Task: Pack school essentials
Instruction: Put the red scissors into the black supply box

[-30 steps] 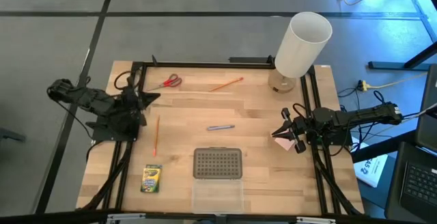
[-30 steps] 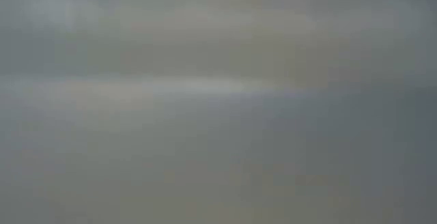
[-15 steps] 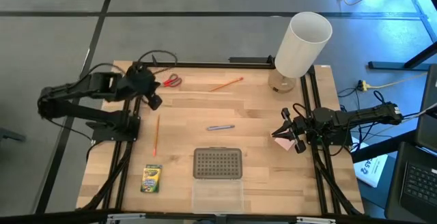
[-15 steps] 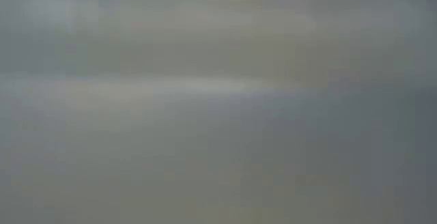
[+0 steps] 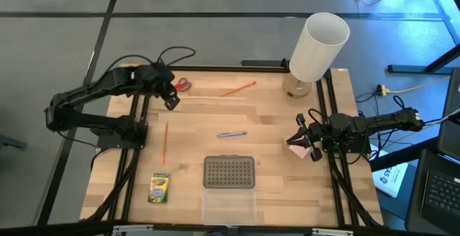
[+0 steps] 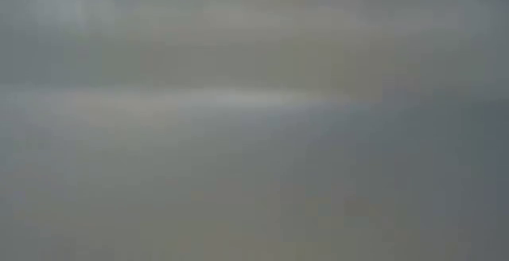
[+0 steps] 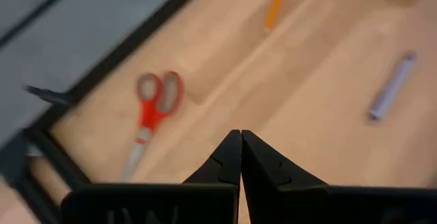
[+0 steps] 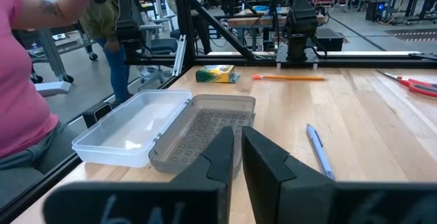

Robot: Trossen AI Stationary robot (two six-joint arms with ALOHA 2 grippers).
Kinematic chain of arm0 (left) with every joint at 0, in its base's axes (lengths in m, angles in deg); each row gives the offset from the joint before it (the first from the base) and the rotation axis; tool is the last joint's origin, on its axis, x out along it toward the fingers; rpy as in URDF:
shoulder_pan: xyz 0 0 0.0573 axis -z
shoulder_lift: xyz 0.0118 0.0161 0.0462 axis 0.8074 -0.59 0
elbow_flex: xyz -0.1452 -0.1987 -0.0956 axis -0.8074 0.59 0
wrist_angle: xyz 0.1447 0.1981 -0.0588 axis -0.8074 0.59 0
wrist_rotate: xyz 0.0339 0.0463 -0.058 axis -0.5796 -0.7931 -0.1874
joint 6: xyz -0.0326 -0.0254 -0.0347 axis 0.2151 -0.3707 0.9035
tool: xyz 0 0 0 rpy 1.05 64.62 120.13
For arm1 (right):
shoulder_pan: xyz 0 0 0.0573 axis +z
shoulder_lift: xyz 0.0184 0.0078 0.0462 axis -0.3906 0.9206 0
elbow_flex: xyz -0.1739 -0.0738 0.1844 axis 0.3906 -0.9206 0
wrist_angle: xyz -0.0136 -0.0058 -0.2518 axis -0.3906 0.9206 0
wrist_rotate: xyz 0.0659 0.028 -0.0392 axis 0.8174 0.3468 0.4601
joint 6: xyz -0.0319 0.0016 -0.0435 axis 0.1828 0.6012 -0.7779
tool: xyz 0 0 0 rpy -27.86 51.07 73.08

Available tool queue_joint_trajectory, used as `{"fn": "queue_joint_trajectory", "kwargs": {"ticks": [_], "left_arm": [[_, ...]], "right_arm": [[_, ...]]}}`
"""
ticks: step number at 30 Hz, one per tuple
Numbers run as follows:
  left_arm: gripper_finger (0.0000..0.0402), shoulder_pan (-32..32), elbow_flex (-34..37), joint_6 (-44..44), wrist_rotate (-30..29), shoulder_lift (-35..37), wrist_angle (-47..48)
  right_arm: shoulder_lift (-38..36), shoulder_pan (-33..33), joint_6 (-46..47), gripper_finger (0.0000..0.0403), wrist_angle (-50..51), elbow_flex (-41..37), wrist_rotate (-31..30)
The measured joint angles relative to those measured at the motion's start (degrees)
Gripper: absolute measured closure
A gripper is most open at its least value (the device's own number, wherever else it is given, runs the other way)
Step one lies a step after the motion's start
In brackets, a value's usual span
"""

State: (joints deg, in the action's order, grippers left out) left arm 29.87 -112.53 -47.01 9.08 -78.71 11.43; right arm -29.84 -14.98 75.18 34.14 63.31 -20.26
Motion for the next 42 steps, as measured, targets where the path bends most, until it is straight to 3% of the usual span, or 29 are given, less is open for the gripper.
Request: {"fn": "queue_joint_trajectory", "kwargs": {"ticks": [8,22,33,42], "left_arm": [[0.0398,-1.8,0.0,-5.8,1.2,-5.0,-1.3],[0.0306,-9.2,0.0,-6.1,6.3,-18.4,-1.1],[0.0303,-16.8,0.0,-12.0,9.2,-30.0,-9.3],[0.0303,-19.4,0.0,-11.8,9.0,-38.8,-14.1]], "right_arm": [[0.0,0.0,0.0,0.0368,0.0,0.0,0.0],[0.0,0.0,1.7,0.0368,0.0,0.0,-2.1],[0.0,0.0,1.5,0.0368,0.0,0.0,-3.0],[0.0,0.0,2.9,0.0368,0.0,0.0,-3.0]]}}
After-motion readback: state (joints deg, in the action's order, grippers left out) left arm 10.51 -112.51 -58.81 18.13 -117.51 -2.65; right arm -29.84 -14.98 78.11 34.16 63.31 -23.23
